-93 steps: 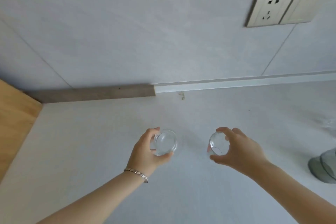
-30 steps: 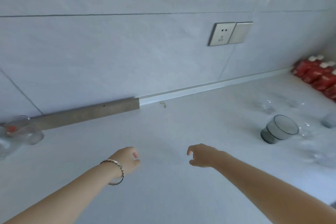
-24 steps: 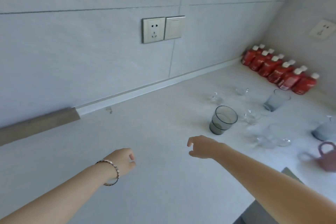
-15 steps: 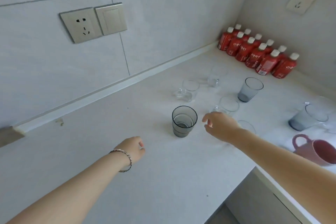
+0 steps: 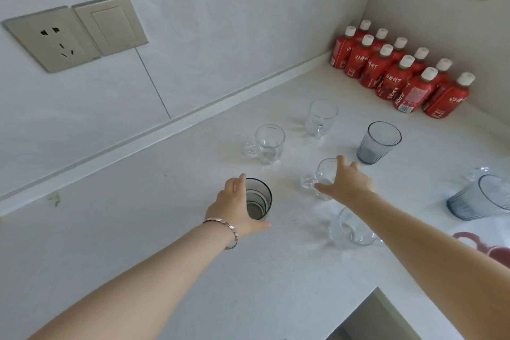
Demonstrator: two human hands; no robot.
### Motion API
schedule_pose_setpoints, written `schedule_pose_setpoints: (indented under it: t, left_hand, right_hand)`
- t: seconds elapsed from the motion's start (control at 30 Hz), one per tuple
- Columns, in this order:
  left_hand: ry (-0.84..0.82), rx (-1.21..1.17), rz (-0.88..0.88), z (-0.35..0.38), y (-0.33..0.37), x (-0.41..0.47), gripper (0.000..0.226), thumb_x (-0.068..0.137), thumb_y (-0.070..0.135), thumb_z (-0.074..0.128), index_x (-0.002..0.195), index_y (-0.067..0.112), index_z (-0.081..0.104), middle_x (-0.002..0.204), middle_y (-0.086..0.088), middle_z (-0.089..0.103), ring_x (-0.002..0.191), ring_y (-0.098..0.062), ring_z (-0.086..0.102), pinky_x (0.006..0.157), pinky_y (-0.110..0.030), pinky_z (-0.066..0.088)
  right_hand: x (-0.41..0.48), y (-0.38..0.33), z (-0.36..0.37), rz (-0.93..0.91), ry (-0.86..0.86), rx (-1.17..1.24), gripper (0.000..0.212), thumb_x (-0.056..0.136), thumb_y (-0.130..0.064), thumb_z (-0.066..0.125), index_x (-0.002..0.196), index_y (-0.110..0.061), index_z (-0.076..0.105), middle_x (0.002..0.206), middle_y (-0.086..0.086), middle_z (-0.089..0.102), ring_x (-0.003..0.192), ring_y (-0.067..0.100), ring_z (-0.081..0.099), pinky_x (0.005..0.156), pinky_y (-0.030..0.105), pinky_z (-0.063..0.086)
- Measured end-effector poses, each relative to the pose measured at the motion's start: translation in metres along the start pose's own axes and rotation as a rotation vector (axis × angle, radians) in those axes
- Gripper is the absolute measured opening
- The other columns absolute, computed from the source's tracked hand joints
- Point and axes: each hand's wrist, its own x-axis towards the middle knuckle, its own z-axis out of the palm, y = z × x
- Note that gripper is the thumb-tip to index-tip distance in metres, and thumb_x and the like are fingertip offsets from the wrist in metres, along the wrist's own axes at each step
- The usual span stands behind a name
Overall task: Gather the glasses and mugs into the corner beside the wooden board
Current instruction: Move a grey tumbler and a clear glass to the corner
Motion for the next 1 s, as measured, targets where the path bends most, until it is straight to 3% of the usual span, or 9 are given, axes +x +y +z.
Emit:
schedule_pose_setpoints:
  t: [0.17,0.33,0.5,0.73,1.0]
  left_hand:
    - [0.139,-0.091,-0.063,0.011,0.002,0.001,0.101,0.065,0.049,0.074,0.144,0.019,0.019,0.143,0.001,0.029,0.126,-0.023,0.042,0.092,-0.034,0.047]
    - [0.240,-0.328,-0.107,0.004,-0.062,-0.041,0.101,0.061,0.048,0.078,0.143,0.023,0.025,0.145,0.009,0.030,0.127,-0.013,0.044,0.091,-0.023,0.042]
    - [0.390,-0.453,-0.293,-0.013,-0.169,-0.115,0.099,0.059,0.044,0.081,0.141,0.028,0.028,0.141,0.012,0.034,0.124,-0.008,0.043,0.089,-0.018,0.033]
    - [0.525,-0.432,-0.572,-0.042,-0.341,-0.233,0.095,0.060,0.041,0.083,0.139,0.026,0.032,0.144,0.008,0.036,0.127,-0.015,0.044,0.095,-0.026,0.038]
    - [0.596,-0.346,-0.658,-0.093,-0.533,-0.324,0.096,0.059,0.044,0.080,0.140,0.026,0.031,0.147,0.008,0.034,0.130,-0.017,0.044,0.099,-0.032,0.041]
  right_hand:
    - [-0.016,-0.014,0.000,-0.154,-0.025,-0.004,0.084,0.068,-0.040,0.076,0.136,-0.027,0.029,0.121,0.010,0.045,0.101,0.032,0.058,0.071,0.032,0.048]
    - [-0.050,-0.066,0.005,-0.392,-0.112,-0.050,0.087,0.063,-0.030,0.077,0.136,-0.037,0.029,0.122,0.003,0.042,0.104,0.025,0.052,0.070,0.028,0.044]
    - [-0.102,-0.156,0.032,-0.618,-0.224,-0.088,0.084,0.064,-0.025,0.074,0.135,-0.039,0.031,0.123,0.000,0.041,0.108,0.022,0.051,0.072,0.025,0.043]
    - [-0.208,-0.302,0.093,-0.850,-0.288,-0.123,0.084,0.065,-0.022,0.074,0.136,-0.039,0.031,0.125,0.000,0.041,0.111,0.022,0.051,0.078,0.025,0.046]
    - [-0.334,-0.453,0.170,-0.930,-0.334,-0.127,0.081,0.062,-0.027,0.073,0.131,-0.043,0.033,0.120,-0.004,0.042,0.107,0.019,0.052,0.072,0.023,0.040]
